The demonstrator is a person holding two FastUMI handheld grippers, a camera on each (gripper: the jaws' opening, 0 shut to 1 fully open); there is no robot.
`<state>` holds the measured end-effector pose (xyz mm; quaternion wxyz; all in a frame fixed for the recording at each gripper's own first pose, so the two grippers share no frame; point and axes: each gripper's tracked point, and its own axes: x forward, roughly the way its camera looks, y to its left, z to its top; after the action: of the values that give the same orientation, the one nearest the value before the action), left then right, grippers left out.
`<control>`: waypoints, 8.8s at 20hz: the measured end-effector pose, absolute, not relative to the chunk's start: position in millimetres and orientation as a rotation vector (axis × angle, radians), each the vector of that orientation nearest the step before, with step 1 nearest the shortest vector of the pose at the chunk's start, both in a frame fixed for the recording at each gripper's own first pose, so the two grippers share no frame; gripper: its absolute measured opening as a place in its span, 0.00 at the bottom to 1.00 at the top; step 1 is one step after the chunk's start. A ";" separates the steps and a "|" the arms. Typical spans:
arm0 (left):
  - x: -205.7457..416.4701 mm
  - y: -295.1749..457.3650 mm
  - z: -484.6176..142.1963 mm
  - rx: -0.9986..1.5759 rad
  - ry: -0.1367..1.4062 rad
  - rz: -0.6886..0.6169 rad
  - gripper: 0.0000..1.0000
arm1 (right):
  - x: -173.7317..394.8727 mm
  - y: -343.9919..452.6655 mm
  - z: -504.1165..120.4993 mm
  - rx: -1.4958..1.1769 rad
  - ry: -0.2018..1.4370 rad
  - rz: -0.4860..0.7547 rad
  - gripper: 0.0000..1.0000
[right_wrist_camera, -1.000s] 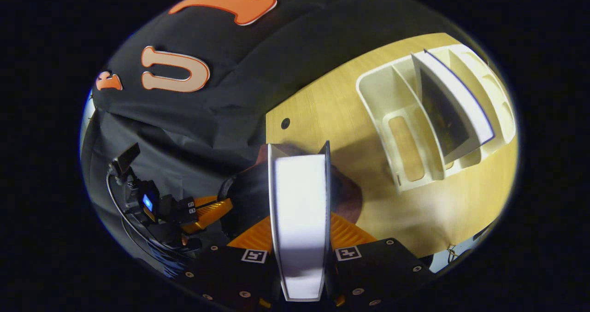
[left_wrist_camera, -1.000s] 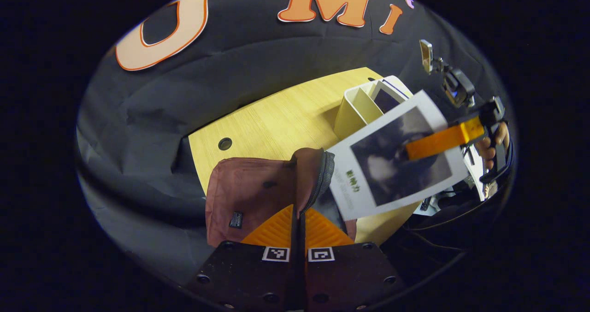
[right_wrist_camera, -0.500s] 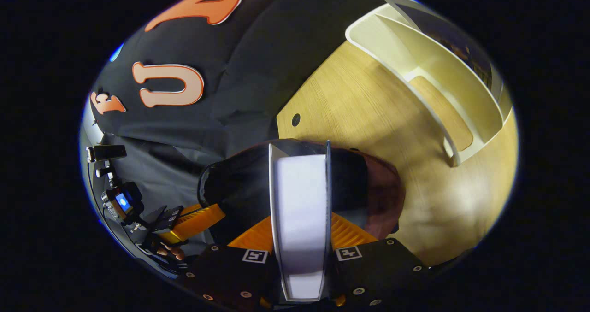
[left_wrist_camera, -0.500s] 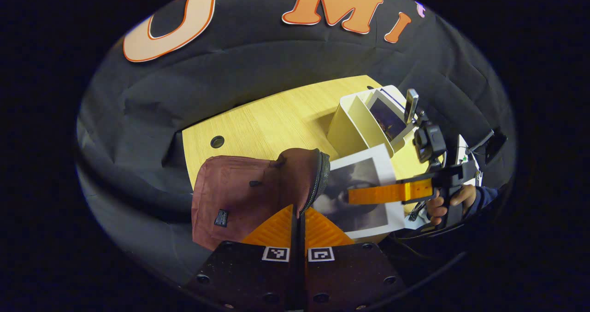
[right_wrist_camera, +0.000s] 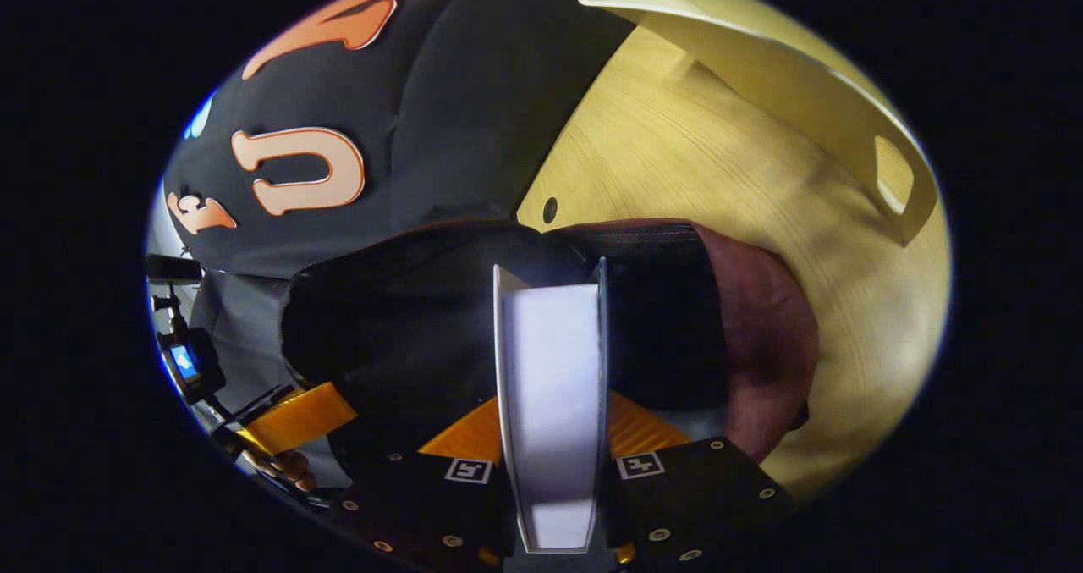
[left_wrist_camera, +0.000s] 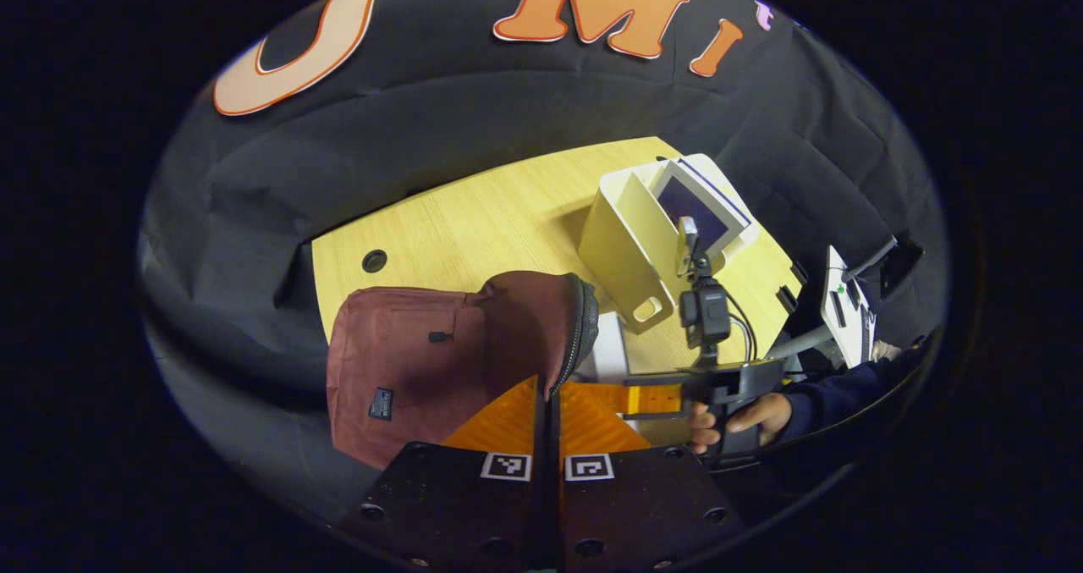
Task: Open the schoolbag, grab two books from the bookshelf and put them into the schoolbag.
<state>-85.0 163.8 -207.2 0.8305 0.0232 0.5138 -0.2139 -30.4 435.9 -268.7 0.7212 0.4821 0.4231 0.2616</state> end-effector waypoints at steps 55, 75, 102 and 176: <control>-94.1 132.3 -246.7 -0.190 1.075 -0.284 0.01 | 59.5 94.3 -205.3 -0.080 1.119 0.344 0.98; -103.2 134.9 -249.8 -0.237 1.081 -0.255 0.01 | 105.4 95.5 -230.3 -0.069 1.259 0.196 0.38; -93.3 162.6 -226.4 -0.096 1.042 -0.470 0.01 | -49.8 186.0 -130.1 0.588 0.960 0.255 0.36; -128.0 -33.5 -192.5 -0.172 0.802 -0.245 0.98 | -39.7 54.8 -146.8 0.206 0.486 0.210 0.97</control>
<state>-128.0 -33.5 -192.5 0.9099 -0.0832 0.3887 -0.1188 -39.7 54.8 -146.8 0.9600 0.1016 0.2395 0.1038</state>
